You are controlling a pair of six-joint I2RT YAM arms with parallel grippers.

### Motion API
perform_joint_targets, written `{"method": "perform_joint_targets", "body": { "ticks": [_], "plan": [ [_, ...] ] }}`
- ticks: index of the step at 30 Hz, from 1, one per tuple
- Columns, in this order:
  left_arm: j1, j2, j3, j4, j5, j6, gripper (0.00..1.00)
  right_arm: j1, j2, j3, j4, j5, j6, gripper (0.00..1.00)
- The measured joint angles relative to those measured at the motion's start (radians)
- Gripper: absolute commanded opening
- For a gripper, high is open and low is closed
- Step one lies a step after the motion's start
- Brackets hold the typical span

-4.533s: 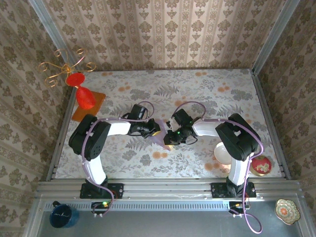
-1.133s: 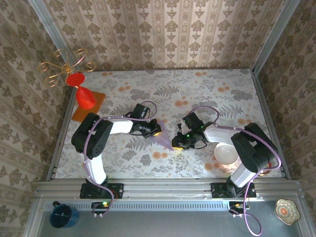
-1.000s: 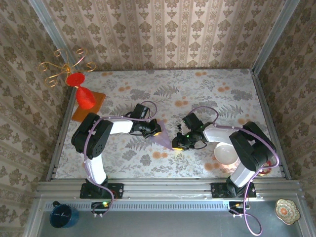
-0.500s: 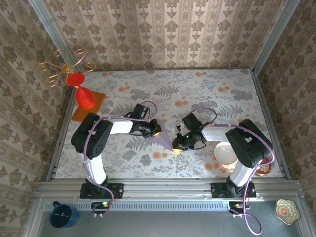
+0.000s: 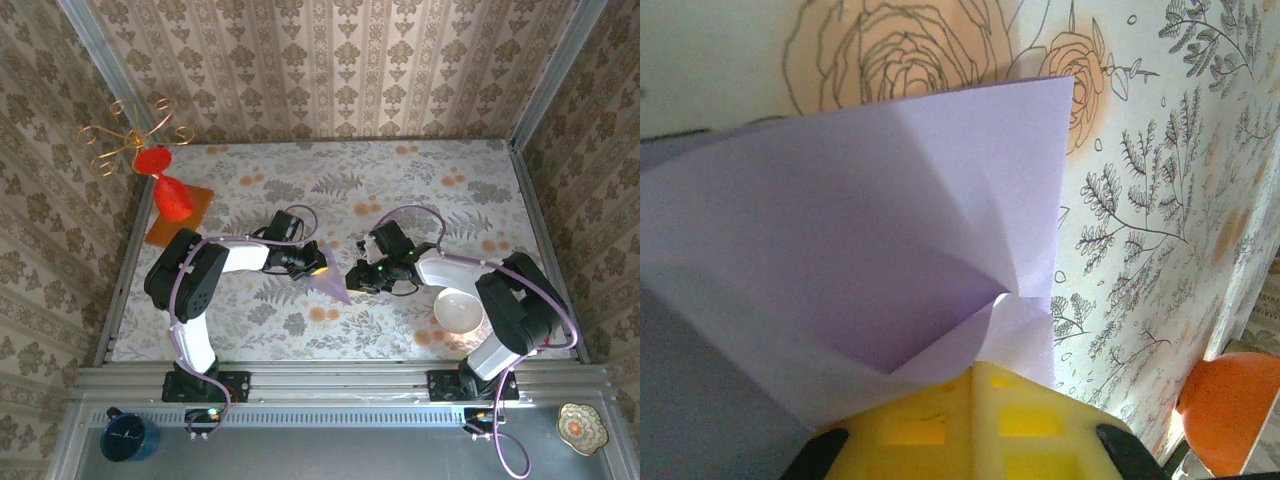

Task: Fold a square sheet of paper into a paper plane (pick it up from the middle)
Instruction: Fourth fold the wing at the center of the table.

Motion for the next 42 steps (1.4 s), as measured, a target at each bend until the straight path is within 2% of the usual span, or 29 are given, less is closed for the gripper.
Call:
{"method": "perform_joint_targets", "body": {
  "ticks": [6, 13, 42],
  "plan": [
    [0.0, 0.0, 0.0, 0.0, 0.0, 0.0, 0.07, 0.011, 0.129, 0.077, 0.026, -0.039, 0.003, 0.11],
    [0.0, 0.0, -0.001, 0.002, 0.001, 0.0, 0.07, 0.017, 0.189, 0.087, 0.01, -0.041, 0.002, 0.1],
    [0.0, 0.0, -0.003, 0.004, 0.0, -0.005, 0.07, 0.025, 0.116, -0.01, -0.024, -0.049, 0.0, 0.1]
  ]
}}
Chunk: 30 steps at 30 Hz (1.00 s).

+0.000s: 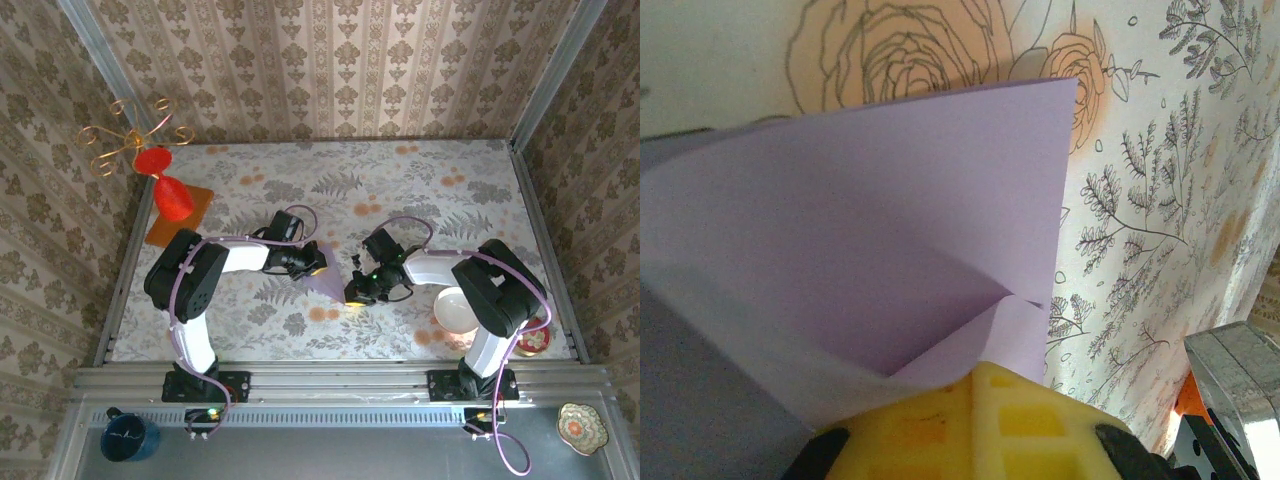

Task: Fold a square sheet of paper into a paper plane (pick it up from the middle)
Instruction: Fourth fold the wing at the center of the table.

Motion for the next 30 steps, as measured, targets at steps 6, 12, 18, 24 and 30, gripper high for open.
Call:
{"method": "perform_joint_targets", "body": {
  "ticks": [6, 12, 18, 24, 30],
  "plan": [
    [0.0, 0.0, -0.001, 0.003, 0.002, 0.0, 0.07, 0.0, -0.028, -0.019, -0.002, 0.0, 0.008, 0.16],
    [-0.001, -0.002, -0.001, 0.002, 0.001, 0.001, 0.07, 0.0, -0.064, 0.017, 0.002, 0.01, 0.011, 0.17],
    [-0.004, -0.002, -0.001, 0.002, 0.0, 0.001, 0.07, 0.001, -0.017, 0.118, 0.006, 0.033, 0.001, 0.15],
    [-0.007, -0.004, 0.003, -0.006, -0.004, 0.001, 0.08, 0.008, 0.077, 0.159, -0.007, 0.06, -0.023, 0.12],
    [-0.01, -0.004, 0.011, -0.019, -0.008, 0.011, 0.08, 0.012, 0.108, 0.163, -0.042, 0.077, -0.051, 0.09]
  ]
}}
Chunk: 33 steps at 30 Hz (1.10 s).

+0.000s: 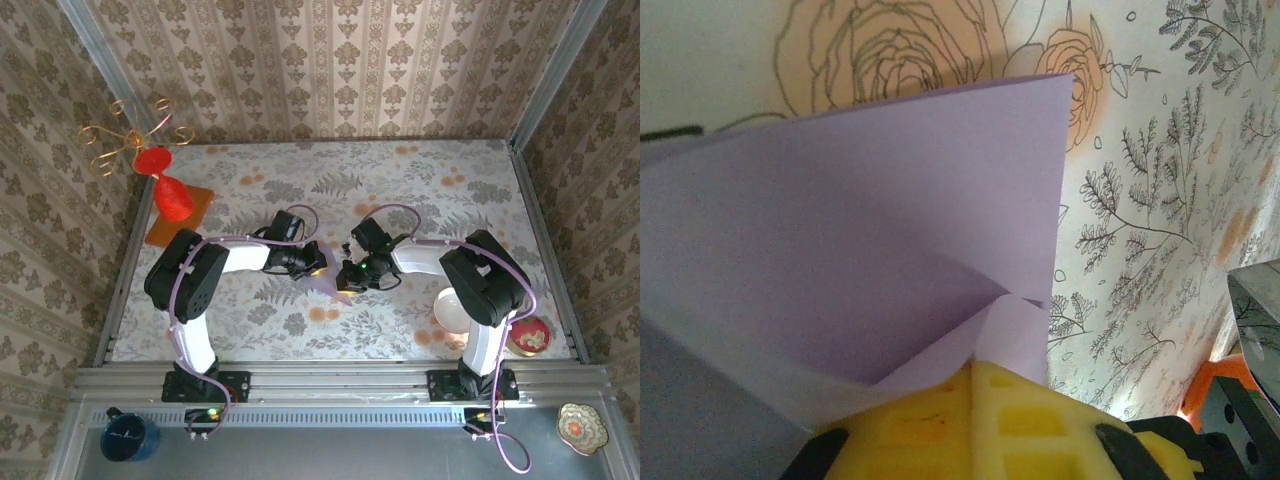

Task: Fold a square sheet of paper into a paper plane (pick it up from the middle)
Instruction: Fourth fold the wing at the center of the table.

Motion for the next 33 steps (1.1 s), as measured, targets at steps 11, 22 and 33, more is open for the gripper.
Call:
{"method": "perform_joint_targets", "body": {
  "ticks": [11, 22, 33],
  "plan": [
    [-0.038, -0.033, 0.018, -0.078, -0.036, 0.075, 0.08, 0.005, 0.002, 0.008, -0.014, 0.019, -0.03, 0.08],
    [-0.067, -0.026, 0.023, -0.074, -0.047, 0.106, 0.08, 0.006, 0.01, 0.019, -0.033, 0.022, -0.03, 0.07],
    [0.064, 0.008, 0.009, -0.027, 0.032, 0.159, 0.08, 0.006, 0.012, 0.019, -0.039, 0.026, -0.052, 0.07]
  ]
}}
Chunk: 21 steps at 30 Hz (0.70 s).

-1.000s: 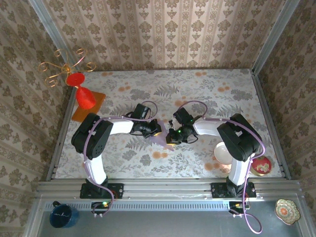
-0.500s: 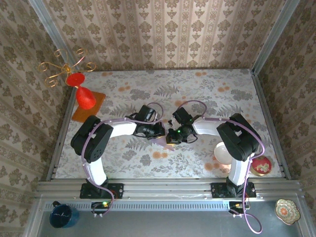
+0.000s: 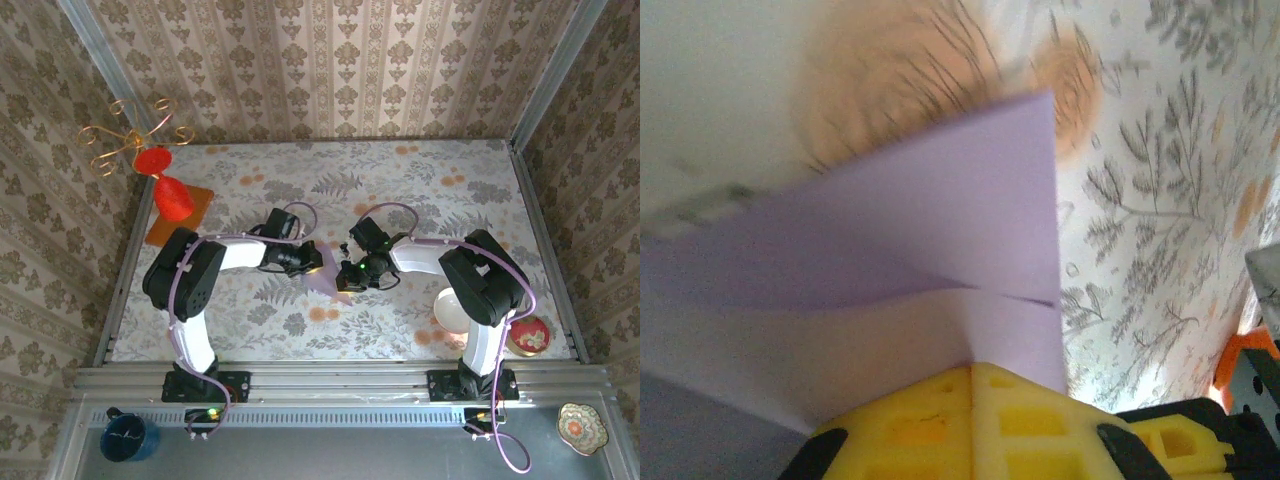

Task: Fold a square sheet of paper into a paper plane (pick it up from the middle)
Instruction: Fourth fold the wing at the center of the table.

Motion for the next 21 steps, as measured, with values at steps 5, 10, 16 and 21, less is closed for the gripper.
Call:
{"method": "perform_joint_targets", "body": {
  "ticks": [5, 10, 16, 21],
  "plan": [
    [0.104, 0.011, 0.01, -0.001, 0.023, 0.045, 0.08, 0.001, 0.005, 0.0, 0.018, 0.0, -0.001, 0.07],
    [0.167, 0.013, 0.042, -0.023, -0.037, 0.082, 0.08, 0.001, 0.005, 0.0, 0.019, 0.0, 0.0, 0.07],
    [0.159, 0.005, 0.057, -0.05, -0.095, 0.107, 0.09, 0.001, 0.005, 0.002, 0.02, 0.0, 0.001, 0.09],
    [0.119, -0.041, 0.059, -0.089, -0.172, 0.11, 0.14, 0.003, -0.005, 0.001, 0.031, 0.001, 0.023, 0.18]
  ]
}}
